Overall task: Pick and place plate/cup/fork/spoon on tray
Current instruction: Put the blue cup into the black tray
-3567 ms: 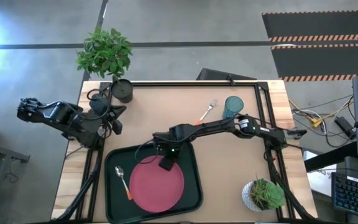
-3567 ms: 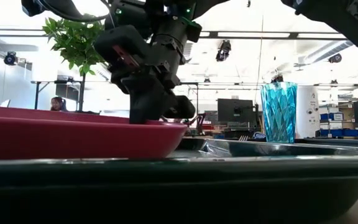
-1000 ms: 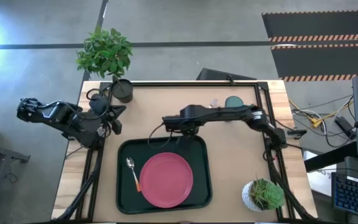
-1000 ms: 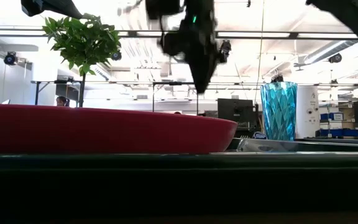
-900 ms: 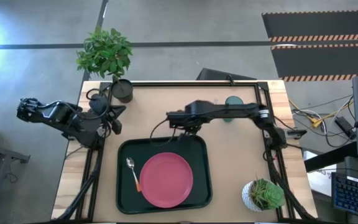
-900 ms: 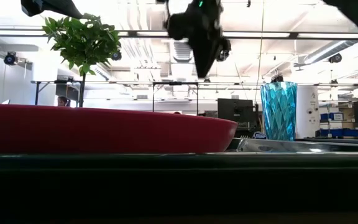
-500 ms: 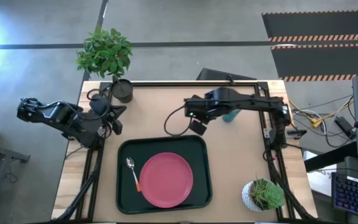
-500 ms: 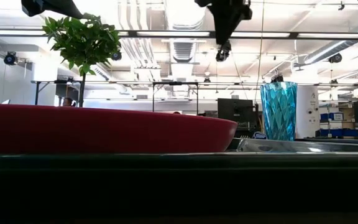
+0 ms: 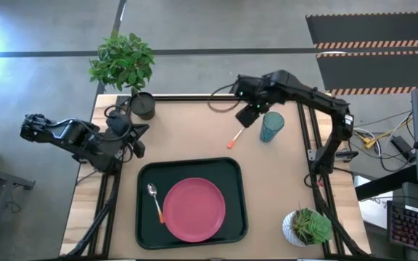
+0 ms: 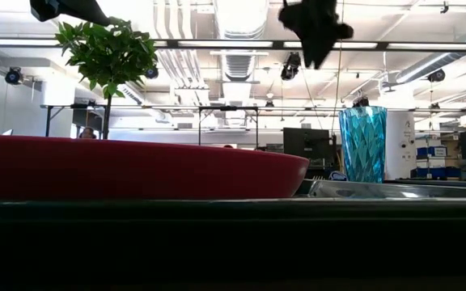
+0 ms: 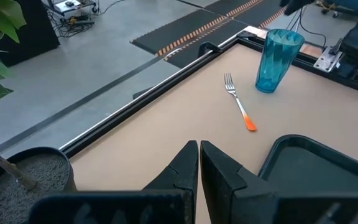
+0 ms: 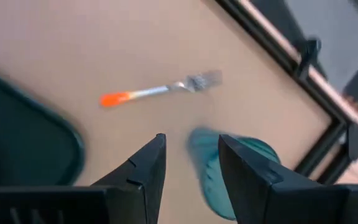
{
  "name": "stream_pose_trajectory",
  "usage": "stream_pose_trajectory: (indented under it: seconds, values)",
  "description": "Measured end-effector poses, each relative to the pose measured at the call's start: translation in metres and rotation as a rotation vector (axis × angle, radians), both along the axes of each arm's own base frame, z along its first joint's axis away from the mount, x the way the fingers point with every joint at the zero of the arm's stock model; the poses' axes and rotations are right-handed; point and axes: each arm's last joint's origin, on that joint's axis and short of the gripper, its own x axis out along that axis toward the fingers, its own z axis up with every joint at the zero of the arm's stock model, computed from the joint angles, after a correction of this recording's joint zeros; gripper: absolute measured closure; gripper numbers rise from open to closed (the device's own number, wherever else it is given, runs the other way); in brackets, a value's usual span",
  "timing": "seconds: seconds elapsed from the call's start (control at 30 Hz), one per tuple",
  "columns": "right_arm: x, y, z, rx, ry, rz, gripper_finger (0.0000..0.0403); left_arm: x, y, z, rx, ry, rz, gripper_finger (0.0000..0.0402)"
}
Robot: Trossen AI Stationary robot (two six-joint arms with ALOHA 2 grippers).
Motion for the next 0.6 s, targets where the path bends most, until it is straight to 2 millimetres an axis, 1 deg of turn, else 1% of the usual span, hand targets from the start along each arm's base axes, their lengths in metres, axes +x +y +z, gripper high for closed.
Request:
stream_pose_trajectory:
  seconds: [0.17,0.23,0.3,0.43,0.6]
  values:
    - [-0.026,-0.031,-0.019,0.112,0.046,-0.104,0.0266,-0.001,0.000,0.001,-0.002,-0.006,0.000,0.0402]
    - [-0.037,-0.039,-0.028,0.167,0.058,-0.150,0.0266,-0.001,0.000,0.001,-0.002,-0.007,0.000,0.0402]
    - [-0.046,-0.042,-0.036,0.200,0.080,-0.190,0.0266,-0.001,0.000,0.001,-0.002,-0.007,0.000,0.0402]
    - [-0.054,-0.038,-0.052,0.268,0.112,-0.237,0.0266,-0.001,0.000,0.001,-0.002,-0.007,0.000,0.0402]
    - [-0.049,-0.024,-0.066,0.325,0.129,-0.210,0.0266,-0.001,0.000,0.001,-0.002,-0.007,0.000,0.0402]
